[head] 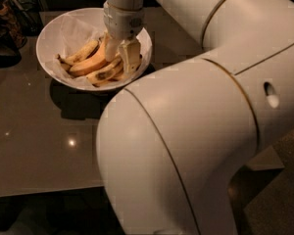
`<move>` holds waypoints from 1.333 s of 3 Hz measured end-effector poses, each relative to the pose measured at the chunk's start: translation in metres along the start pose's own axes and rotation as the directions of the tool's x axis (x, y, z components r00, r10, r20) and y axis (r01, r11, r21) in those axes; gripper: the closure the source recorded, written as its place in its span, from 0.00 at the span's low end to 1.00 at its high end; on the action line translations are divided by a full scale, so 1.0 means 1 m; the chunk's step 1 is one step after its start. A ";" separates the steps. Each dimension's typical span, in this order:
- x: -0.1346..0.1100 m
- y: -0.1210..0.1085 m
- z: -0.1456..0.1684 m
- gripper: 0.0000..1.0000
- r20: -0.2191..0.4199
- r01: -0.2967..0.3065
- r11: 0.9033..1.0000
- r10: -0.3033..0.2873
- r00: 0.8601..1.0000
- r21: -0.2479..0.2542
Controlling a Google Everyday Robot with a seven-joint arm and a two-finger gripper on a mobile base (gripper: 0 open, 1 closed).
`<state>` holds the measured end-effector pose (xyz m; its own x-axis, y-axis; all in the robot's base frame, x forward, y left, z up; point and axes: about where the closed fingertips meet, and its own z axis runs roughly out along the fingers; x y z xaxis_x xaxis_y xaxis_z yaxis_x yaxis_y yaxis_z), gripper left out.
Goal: Pick banana from white bowl
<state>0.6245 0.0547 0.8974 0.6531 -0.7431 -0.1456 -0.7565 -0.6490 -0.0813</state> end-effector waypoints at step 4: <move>0.005 -0.021 -0.005 0.47 -0.045 0.058 0.998 -0.059 0.997 -0.012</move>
Offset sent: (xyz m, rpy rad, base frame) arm -0.0057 -0.0105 0.0044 -0.0554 0.0504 0.0416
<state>0.6443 0.0635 0.9037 0.6975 -0.7102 -0.0956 -0.7165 -0.6932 -0.0778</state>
